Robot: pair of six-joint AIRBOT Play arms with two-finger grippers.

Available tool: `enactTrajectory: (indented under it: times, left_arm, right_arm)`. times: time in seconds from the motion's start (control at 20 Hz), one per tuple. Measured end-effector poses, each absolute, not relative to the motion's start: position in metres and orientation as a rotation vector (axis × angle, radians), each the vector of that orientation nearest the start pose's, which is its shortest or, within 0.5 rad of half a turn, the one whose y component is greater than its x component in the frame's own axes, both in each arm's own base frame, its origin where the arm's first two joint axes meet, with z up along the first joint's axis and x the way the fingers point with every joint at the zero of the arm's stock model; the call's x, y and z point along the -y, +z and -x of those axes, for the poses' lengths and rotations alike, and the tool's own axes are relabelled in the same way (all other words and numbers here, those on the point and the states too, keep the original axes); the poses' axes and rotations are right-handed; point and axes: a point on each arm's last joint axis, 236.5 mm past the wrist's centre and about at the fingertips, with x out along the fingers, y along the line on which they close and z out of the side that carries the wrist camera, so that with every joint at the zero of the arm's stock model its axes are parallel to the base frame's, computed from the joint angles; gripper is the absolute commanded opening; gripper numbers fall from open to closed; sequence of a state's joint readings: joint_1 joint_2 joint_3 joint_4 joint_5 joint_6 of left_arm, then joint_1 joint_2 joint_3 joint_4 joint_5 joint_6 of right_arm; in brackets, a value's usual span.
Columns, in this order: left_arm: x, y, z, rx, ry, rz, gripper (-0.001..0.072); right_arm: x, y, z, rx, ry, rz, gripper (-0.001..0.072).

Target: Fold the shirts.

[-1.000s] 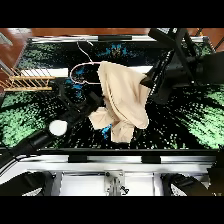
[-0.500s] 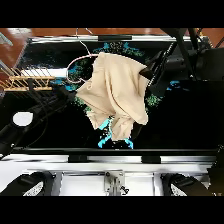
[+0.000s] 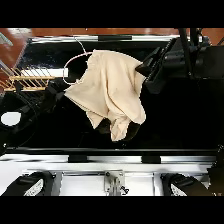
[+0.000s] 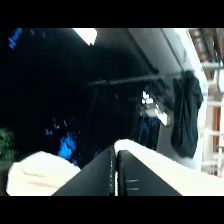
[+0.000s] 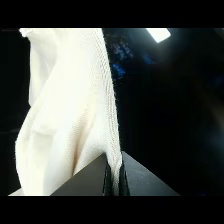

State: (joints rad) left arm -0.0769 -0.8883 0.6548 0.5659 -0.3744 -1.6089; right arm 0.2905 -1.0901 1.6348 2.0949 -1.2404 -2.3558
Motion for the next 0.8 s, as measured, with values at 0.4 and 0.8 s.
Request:
enactTrajectory:
  times: [0.4, 0.8]
  left_arm:
    - [0.096, 0.086, -0.384, -0.691, -0.157, 1.002, 0.0040]
    - [0.184, 0.079, -0.345, -0.849, -0.381, 0.896, 0.0045]
  right_arm:
    - [-0.220, 0.292, -0.352, -0.406, 0.910, 0.463, 0.0061]
    - [-0.232, 0.265, -0.368, -0.472, 0.948, 0.423, 0.0061]
